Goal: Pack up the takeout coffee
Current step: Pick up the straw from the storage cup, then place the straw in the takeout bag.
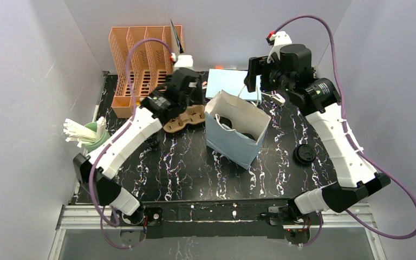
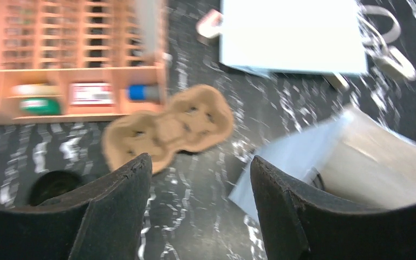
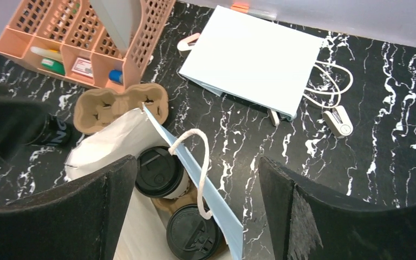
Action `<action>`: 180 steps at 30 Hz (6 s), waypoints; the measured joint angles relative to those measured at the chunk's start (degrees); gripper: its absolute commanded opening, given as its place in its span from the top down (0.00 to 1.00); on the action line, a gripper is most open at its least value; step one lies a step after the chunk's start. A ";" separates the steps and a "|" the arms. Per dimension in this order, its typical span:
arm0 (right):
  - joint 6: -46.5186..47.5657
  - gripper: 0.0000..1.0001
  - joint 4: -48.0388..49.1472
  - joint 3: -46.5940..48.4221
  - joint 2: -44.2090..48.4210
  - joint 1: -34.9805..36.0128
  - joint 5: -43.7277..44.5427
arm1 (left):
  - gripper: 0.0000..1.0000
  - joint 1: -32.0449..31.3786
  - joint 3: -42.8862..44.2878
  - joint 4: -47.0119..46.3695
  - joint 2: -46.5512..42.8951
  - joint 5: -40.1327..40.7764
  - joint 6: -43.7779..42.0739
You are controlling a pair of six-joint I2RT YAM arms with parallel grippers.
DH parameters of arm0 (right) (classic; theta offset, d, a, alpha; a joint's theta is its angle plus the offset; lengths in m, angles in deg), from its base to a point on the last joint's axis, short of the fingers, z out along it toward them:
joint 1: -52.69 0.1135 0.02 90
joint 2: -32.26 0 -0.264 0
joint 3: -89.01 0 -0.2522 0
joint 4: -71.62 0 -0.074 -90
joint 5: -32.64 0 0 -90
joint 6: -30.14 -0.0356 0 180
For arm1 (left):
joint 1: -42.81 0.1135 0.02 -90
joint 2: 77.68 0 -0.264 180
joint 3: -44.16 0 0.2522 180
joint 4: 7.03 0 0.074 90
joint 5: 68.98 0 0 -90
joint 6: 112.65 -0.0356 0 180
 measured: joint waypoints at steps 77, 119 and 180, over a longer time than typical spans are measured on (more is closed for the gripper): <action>-5.44 0.20 -14.29 14.01 -20.76 0.00 -19.78 | 0.45 54.07 -30.34 6.58 -21.57 22.27 -4.59; -3.96 0.26 -15.69 19.32 -25.53 -1.31 -24.90 | 1.00 56.26 -17.46 15.41 -15.41 23.34 4.59; -8.94 0.24 -4.22 1.60 -5.57 -1.92 -11.06 | 1.00 41.07 15.17 11.15 -10.86 -45.18 33.88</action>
